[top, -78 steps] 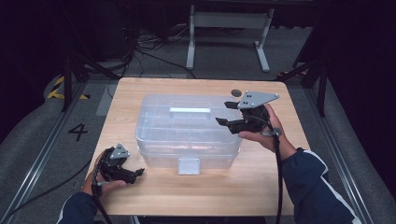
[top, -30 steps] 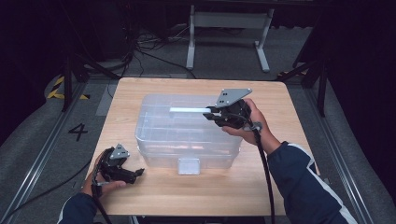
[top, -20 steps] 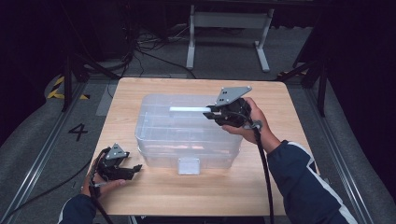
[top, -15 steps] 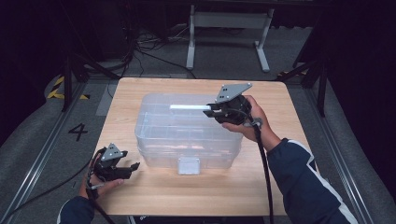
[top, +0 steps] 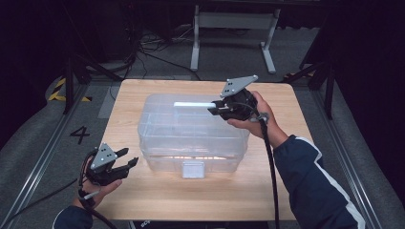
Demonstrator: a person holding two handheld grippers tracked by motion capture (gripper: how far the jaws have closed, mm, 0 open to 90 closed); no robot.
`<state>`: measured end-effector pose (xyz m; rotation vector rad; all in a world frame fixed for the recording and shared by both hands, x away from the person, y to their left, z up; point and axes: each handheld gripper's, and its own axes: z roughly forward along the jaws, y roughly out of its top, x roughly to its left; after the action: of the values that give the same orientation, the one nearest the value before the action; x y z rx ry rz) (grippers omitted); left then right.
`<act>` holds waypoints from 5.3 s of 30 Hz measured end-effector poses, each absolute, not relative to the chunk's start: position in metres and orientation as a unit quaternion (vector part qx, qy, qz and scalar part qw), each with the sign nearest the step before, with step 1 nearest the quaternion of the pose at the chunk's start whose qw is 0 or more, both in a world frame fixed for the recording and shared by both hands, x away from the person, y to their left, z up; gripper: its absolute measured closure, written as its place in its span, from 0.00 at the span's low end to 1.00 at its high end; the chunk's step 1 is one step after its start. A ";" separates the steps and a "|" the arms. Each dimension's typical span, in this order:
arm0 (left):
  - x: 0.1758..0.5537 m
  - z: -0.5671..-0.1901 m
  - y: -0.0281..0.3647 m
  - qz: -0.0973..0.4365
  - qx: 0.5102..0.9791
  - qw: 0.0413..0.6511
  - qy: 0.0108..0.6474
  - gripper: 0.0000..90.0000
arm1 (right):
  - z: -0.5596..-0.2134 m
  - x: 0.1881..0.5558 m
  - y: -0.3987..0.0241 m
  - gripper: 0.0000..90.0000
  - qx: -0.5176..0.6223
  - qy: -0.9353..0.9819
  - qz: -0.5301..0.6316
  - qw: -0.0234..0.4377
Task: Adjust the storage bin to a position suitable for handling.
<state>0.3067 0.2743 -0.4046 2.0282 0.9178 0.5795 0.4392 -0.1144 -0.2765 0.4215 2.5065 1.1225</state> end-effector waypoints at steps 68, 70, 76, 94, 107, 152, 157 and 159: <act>0.339 -0.355 0.247 0.263 0.800 0.440 0.311 0.94 | -0.359 0.383 -0.238 0.50 0.216 0.829 0.444 0.262; 0.339 -0.355 0.246 0.263 0.801 0.439 0.312 0.94 | -0.359 0.382 -0.235 0.50 0.212 0.823 0.457 0.263; 0.339 -0.353 0.247 0.267 0.803 0.434 0.309 0.93 | -0.358 0.380 -0.229 0.56 0.207 0.802 0.488 0.275; 0.322 -0.376 0.271 0.278 0.805 0.401 0.338 0.68 | -0.352 0.385 -0.226 0.62 0.231 0.758 0.526 0.310; 0.315 -0.428 0.286 0.241 0.818 0.336 0.401 0.48 | -0.345 0.393 -0.219 0.74 0.236 0.737 0.544 0.325; 0.321 -0.481 0.293 0.154 0.837 0.335 0.405 0.21 | -0.319 0.441 -0.197 0.76 0.302 0.692 0.538 0.376; 0.321 -0.481 0.293 0.154 0.836 0.334 0.407 0.21 | -0.315 0.447 -0.197 0.75 0.312 0.687 0.544 0.366; 0.321 -0.481 0.292 0.154 0.836 0.334 0.408 0.21 | -0.315 0.448 -0.196 0.76 0.315 0.684 0.544 0.369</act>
<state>0.3209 0.2925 -0.4809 2.1806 1.0637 0.4029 0.4480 -0.1955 -0.3147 0.8089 1.7572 1.3977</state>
